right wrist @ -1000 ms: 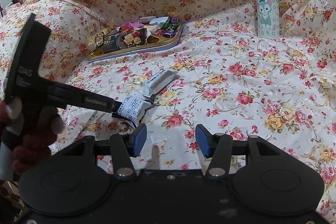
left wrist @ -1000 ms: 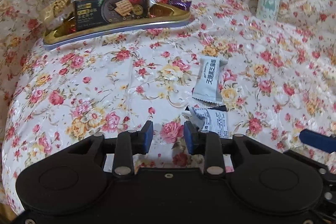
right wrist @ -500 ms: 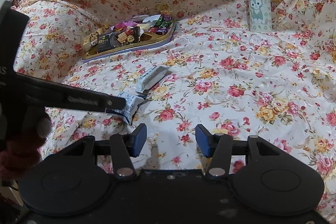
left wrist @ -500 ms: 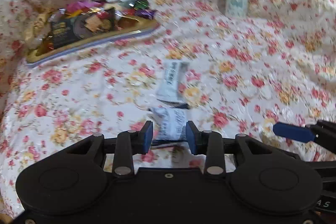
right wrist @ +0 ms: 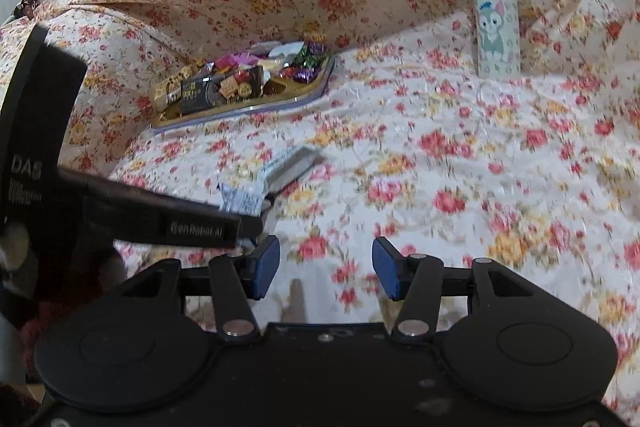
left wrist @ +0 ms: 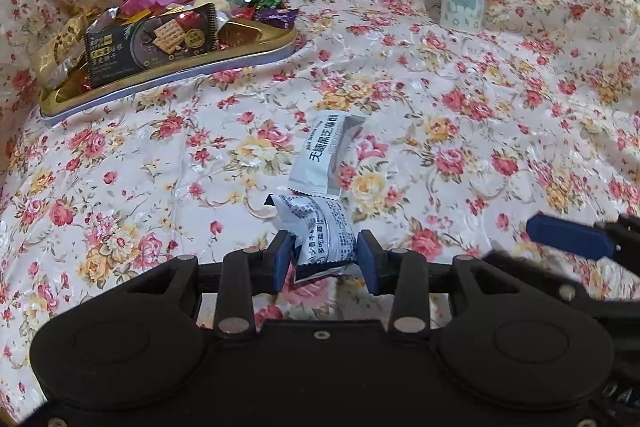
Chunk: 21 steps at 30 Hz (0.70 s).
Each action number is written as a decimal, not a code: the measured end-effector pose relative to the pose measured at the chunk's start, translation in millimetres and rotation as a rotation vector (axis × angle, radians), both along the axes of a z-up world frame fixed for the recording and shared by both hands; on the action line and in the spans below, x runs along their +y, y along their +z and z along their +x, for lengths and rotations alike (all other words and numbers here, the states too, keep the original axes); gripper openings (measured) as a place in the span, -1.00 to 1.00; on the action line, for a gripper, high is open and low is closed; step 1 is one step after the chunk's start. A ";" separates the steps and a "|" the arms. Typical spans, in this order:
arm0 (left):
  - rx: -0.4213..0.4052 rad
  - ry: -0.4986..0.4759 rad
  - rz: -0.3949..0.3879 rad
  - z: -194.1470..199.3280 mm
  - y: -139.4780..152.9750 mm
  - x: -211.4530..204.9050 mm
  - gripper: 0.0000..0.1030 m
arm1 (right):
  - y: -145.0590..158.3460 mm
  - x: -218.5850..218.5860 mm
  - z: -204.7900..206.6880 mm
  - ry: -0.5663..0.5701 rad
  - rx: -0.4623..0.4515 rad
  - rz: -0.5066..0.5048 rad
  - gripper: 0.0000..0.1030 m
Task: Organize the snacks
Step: 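Grasp the white Black Sesame packet with the right tool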
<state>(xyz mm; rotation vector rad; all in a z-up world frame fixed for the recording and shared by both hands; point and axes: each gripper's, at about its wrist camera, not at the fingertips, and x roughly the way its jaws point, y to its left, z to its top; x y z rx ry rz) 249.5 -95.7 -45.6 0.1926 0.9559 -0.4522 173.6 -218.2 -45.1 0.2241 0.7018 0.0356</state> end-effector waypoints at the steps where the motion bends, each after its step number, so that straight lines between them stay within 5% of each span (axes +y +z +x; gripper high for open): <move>1: 0.002 0.011 -0.003 1.7 -0.7 1.9 -0.06 | 1.0 -0.6 4.2 -0.001 -0.002 -0.001 0.06; 13: 0.025 0.152 -0.043 20.6 -8.6 49.2 -0.06 | 1.7 -2.8 49.6 -0.010 0.019 0.039 0.06; 21: 0.007 0.142 -0.045 13.7 -8.6 61.0 -0.09 | -4.9 8.6 90.9 0.018 0.081 0.144 0.06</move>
